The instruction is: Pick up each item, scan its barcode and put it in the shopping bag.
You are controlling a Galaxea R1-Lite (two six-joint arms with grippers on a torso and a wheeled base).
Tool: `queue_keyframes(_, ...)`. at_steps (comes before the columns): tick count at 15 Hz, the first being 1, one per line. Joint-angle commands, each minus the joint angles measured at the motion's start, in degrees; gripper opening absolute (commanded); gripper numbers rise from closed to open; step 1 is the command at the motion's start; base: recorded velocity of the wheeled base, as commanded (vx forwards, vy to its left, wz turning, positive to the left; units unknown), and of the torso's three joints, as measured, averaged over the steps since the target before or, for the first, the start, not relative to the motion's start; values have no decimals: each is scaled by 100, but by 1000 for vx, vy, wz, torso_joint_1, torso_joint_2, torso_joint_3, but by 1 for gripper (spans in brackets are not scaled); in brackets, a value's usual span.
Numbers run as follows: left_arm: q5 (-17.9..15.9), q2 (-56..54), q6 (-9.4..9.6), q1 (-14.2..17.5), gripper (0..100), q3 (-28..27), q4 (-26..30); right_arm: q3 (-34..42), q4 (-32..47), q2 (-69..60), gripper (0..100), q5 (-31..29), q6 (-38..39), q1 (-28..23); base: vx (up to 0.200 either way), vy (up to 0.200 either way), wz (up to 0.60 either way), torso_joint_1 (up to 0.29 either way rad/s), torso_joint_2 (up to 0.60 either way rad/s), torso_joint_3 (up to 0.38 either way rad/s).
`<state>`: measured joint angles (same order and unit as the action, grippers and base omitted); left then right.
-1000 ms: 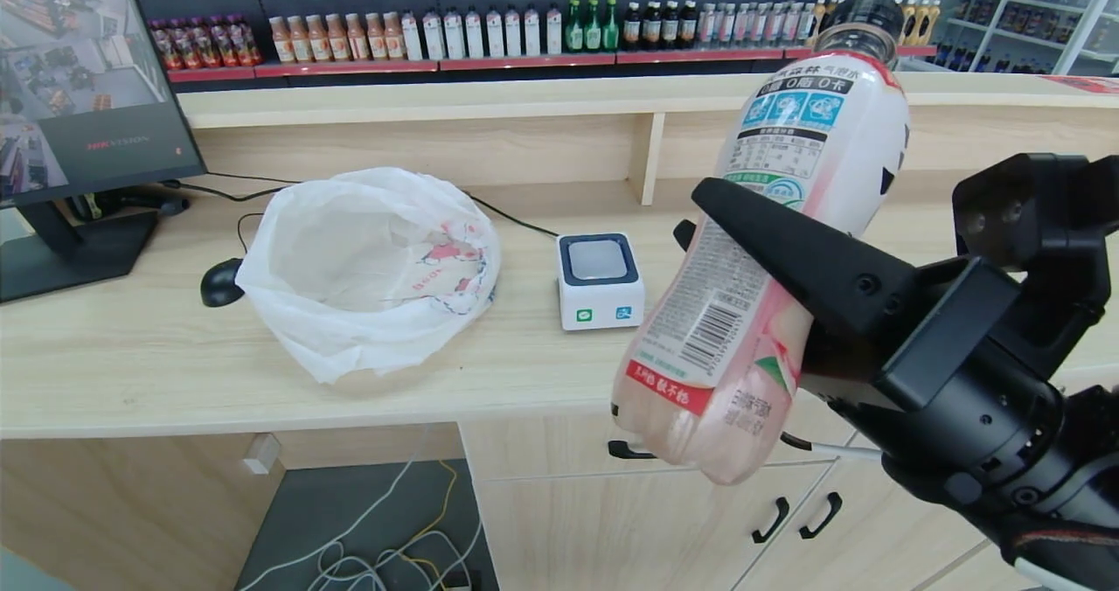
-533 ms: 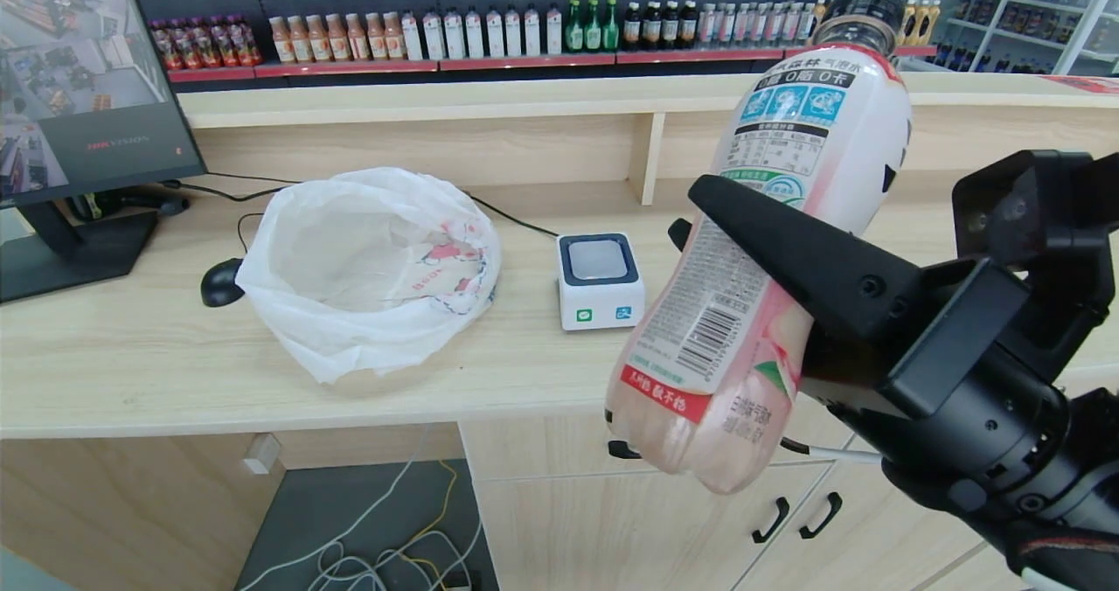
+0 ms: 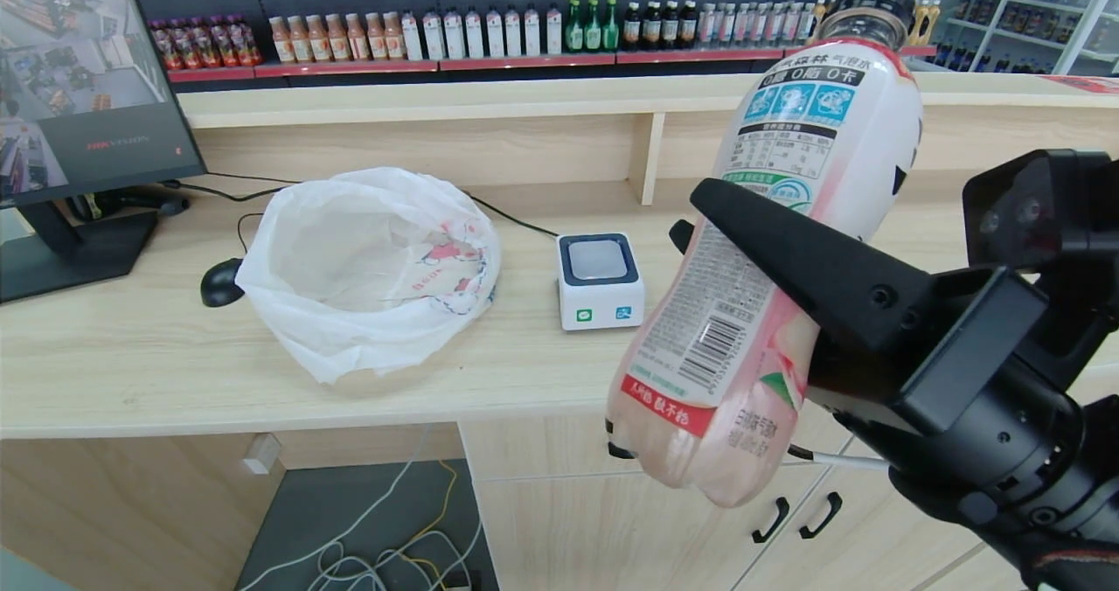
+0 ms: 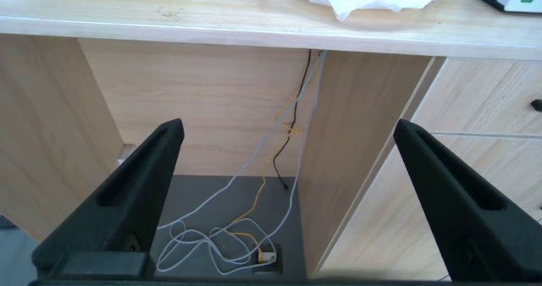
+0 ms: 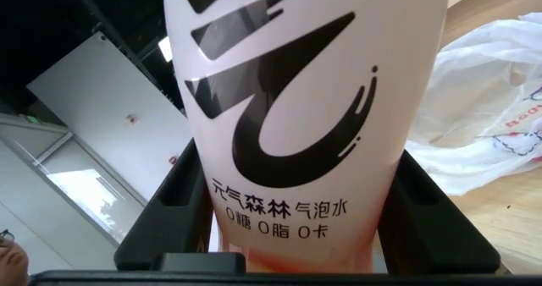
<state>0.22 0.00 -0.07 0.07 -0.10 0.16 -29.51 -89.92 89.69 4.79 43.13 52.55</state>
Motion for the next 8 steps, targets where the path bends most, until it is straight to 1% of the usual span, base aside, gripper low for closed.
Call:
queue_keyframes(1, 4, 0, -1, 1, 100, 1, 2, 7, -8, -30, 0, 4, -112, 132, 0, 0, 0, 0, 0, 0)
queue_keyframes(7, 4, 0, -1, 1, 100, 1, -7, 174, -8, 58, 0, 13, -885, 211, 0, 0, 0, 0, 0, 0)
queue_keyframes(8, 4, 0, -1, 1, 100, 1, -7, 200, -8, 84, 0, 13, -1175, 203, 0, 0, 0, 0, 0, 0)
